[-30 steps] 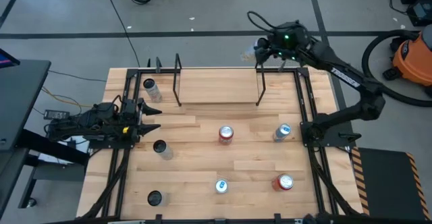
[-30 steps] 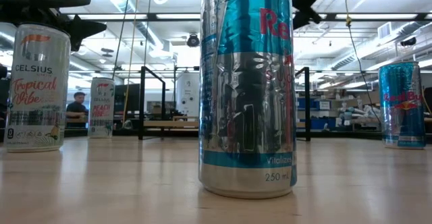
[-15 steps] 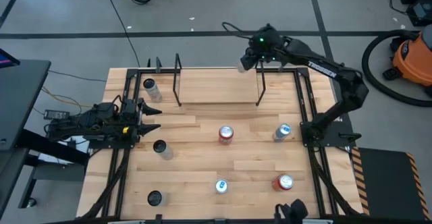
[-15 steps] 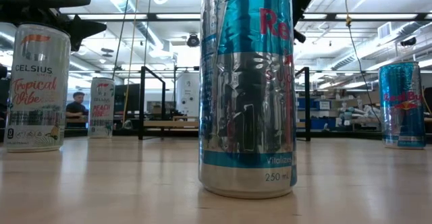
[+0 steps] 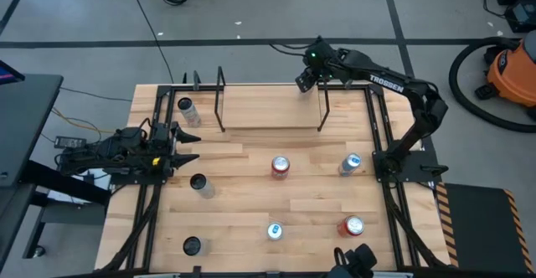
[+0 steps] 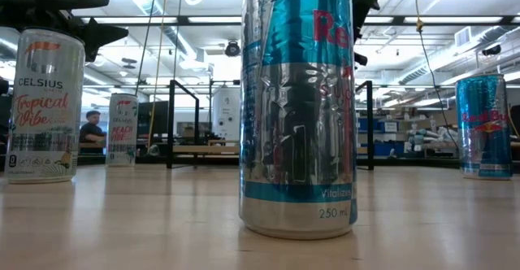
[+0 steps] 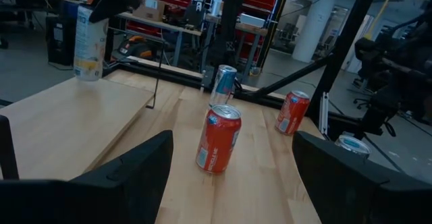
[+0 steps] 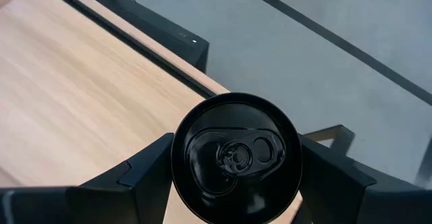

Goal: Place canned beverage on shelf
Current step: Put the top white yellow soda can on the shelf

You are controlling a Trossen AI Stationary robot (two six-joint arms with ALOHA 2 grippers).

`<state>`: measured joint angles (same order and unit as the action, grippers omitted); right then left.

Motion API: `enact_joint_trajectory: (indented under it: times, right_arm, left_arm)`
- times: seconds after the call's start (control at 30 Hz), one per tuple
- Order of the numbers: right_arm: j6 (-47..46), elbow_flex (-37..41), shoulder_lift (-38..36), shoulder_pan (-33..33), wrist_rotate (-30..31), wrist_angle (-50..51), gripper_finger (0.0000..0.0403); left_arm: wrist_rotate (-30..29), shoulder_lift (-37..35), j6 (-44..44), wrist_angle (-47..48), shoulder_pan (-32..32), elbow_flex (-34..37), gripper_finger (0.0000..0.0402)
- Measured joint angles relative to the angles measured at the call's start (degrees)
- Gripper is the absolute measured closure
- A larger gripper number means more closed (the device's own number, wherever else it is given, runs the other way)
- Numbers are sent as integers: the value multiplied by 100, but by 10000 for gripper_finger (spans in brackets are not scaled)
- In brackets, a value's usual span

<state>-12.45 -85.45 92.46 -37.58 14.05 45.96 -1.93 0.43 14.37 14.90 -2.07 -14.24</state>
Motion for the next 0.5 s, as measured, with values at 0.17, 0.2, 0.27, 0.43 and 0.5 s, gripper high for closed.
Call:
enact_joint_trajectory:
  times: [0.17, 0.2, 0.27, 0.43, 0.5]
  right_arm:
    - [-5, 9, 83, 0, 3, 26, 133]
    - [-31, 7, 101, 0, -5, 8, 133]
    - [-111, 7, 169, 6, 9, -10, 133]
    - [-144, -13, 363, 6, 27, -119, 133]
    - [-142, -17, 372, 6, 47, -125, 133]
  left_arm:
    - [0, 0, 0, -2, 0, -2, 92]
    - [2, 0, -2, 0, 0, -2, 92]
    - [0, 0, -2, -4, 0, -2, 92]
    - [1, 0, 0, -1, 0, -2, 92]
    - [0, 0, 0, -2, 0, -2, 92]
